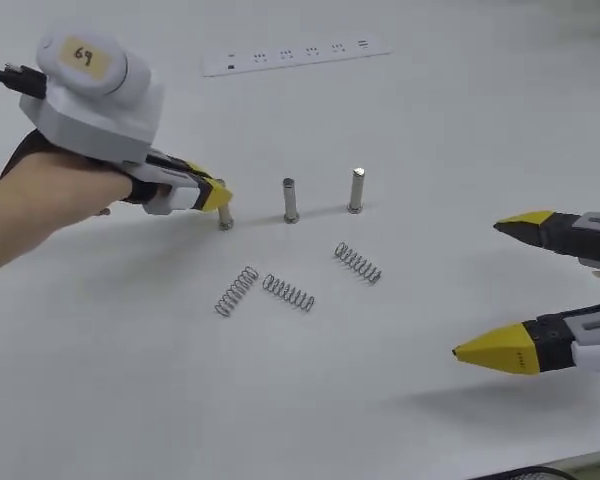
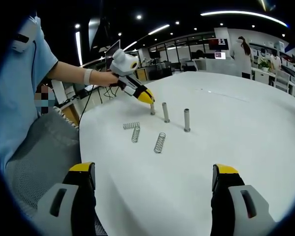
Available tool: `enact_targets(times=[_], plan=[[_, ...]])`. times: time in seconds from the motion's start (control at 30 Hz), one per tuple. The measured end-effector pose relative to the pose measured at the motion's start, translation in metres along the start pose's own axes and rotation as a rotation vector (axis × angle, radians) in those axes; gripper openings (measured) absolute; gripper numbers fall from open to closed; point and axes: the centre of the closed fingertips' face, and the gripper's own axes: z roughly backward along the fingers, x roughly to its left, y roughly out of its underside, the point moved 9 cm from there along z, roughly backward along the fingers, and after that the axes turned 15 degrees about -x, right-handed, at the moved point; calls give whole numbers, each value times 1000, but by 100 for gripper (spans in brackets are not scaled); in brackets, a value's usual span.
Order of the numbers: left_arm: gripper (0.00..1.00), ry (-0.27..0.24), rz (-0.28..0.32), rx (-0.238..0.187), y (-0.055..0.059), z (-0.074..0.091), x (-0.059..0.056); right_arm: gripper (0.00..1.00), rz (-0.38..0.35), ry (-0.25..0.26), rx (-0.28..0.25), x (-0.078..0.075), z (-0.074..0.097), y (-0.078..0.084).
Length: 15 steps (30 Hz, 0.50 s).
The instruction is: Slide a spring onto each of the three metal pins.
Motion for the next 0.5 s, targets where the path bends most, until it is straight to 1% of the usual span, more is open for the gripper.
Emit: enact_targets(times=[0.2, 0.27, 0.37, 0.43, 0.47, 0.5], plan=[[0, -6, 0, -16, 1, 3, -4, 98, 0, -2, -4, 1, -1, 0], [0, -6, 10, -17, 2, 4, -5, 98, -1, -2, -4, 2, -1, 0], [0, -10, 8, -21, 3, 5, -7, 98, -2, -1, -4, 2, -1, 0], [0, -8, 22, -24, 4, 5, -8, 98, -2, -1, -5, 2, -1, 0], [0, -10, 25, -32, 4, 5, -8, 98, -3, -1, -5, 2, -1, 0], [0, -13, 28, -33, 5, 4, -6, 98, -2, -1, -4, 2, -1, 0]])
